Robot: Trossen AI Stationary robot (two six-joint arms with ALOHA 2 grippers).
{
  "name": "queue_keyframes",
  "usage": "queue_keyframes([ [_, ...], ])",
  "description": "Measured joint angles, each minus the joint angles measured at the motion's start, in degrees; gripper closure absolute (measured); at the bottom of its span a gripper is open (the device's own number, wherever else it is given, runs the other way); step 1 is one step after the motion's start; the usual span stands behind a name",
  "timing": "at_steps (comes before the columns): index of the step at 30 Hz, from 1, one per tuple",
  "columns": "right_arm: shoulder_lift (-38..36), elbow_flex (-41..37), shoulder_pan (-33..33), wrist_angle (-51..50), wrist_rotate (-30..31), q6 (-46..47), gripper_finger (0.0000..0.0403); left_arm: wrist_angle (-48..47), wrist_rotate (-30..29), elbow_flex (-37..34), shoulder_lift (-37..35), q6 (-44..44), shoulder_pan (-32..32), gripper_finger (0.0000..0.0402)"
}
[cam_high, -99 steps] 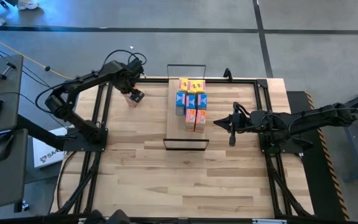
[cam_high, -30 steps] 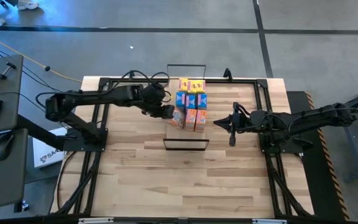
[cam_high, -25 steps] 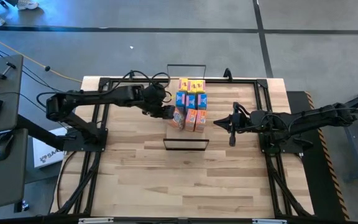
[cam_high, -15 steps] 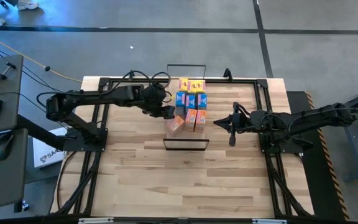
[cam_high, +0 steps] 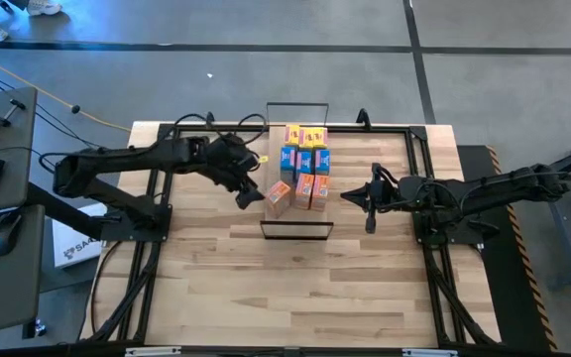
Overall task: Stack cereal on shelf
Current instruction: Put the orange cereal box on the shelf aligned with the other orange cereal boxes on the shelf
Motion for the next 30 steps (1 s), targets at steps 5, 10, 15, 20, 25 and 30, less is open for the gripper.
queue_keyframes([
  [5, 0.0, 0.0, 0.0, 0.0, 0.0, 0.0, 0.0403, -0.1, 0.2, 0.0, -0.4, 1.6, -1.9, 0.0154],
  [10, 0.0, 0.0, 0.0, 0.3, 0.3, 0.0, 0.0403, -0.3, 0.2, 0.0, 1.8, 6.9, -4.0, 0.0173],
  [15, 0.0, 0.0, 0.0, 0.3, 0.2, 0.0, 0.0403, -0.6, -1.4, 0.0, 4.6, 17.9, -6.5, 0.0235],
  [20, 0.0, 0.0, 0.0, 0.3, 0.2, 0.0, 0.0403, -2.2, -4.6, 0.0, 6.0, 22.8, -6.4, 0.0308],
  [25, 0.0, 0.0, 0.0, 0.3, 0.2, -0.1, 0.0403, -1.3, -6.8, 0.0, 7.4, 25.0, -6.4, 0.0368],
  [30, 0.0, 0.0, 0.0, 0.3, 0.1, 0.0, 0.0403, 1.1, -7.3, 0.0, 9.5, 26.4, -6.3, 0.0399],
])
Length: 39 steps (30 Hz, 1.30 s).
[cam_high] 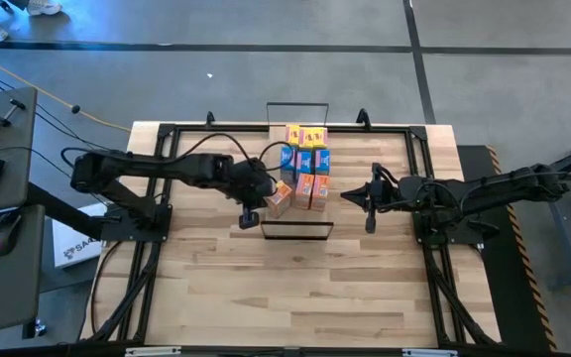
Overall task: Stack cereal on shelf
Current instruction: Put the orange cereal box on the shelf aligned with the other orange cereal boxes on the shelf
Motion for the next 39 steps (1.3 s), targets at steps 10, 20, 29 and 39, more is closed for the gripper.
queue_keyframes([
  [10, 0.0, 0.0, 0.0, 0.0, -0.2, 0.0, 0.0403, 6.5, 0.0, 0.0, 3.3, -1.8, 0.0, 0.0400],
  [20, 0.0, 0.0, 0.0, 0.0, -0.2, -0.1, 0.0403, 12.9, -0.2, 0.0, 4.2, -6.4, 0.0, 0.0399],
  [29, 0.0, 0.0, 0.0, 0.0, -0.2, 0.0, 0.0403, 18.0, -0.2, 0.0, 5.0, -8.0, 0.0, 0.0399],
  [39, 0.0, 0.0, 0.0, 0.0, -0.1, 0.0, 0.0403, 19.6, -2.2, 0.0, 8.0, -6.6, 0.3, 0.0399],
])
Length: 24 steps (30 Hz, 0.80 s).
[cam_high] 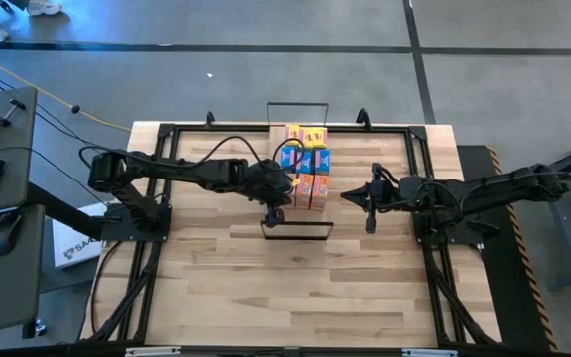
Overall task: Stack cereal on shelf
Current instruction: Put the orange cereal box on the shelf aligned with the other orange cereal boxes on the shelf, then return to Home Position
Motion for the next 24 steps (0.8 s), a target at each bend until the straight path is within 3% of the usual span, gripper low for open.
queue_keyframes([
  [11, 0.0, 0.0, 0.0, -0.4, 0.2, 0.0, 0.0403, 0.4, -1.1, 0.1, -0.6, 0.3, 0.9, 0.0399],
  [19, 0.0, 0.0, 0.0, -0.4, -2.7, -1.8, 0.0403, 0.3, 1.8, -0.5, -4.7, 5.3, 1.8, 0.0401],
  [24, 0.0, -1.0, 0.0, 1.7, -2.2, -4.0, 0.0403, 3.2, 6.0, -5.0, -9.2, 6.8, 2.9, 0.0401],
])
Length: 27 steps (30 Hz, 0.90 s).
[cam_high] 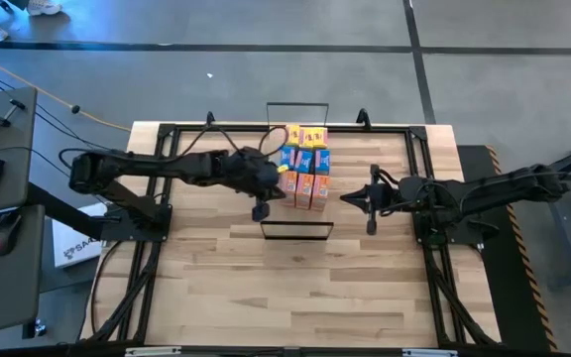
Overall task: Stack cereal on shelf
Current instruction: Return to Home Position
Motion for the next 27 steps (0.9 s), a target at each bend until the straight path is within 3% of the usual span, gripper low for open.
queue_keyframes([
  [6, 0.0, -7.3, -3.2, 14.1, -2.1, -4.4, 0.0403, 12.3, 3.5, -11.4, -7.3, 0.8, 2.0, 0.0401],
  [19, -0.5, -7.7, -15.8, 13.0, -17.1, -2.8, 0.0403, 33.8, 4.7, -34.0, -22.9, -0.1, 6.9, 0.0401],
  [24, -0.4, -7.8, -17.7, 12.6, -18.4, -2.6, 0.0403, 35.3, 5.5, -39.0, -27.6, -0.1, 8.9, 0.0401],
  [27, -0.5, -11.4, -18.0, 19.8, -18.3, -1.7, 0.0403, 39.9, 6.2, -42.7, -29.7, -0.1, 9.8, 0.0401],
])
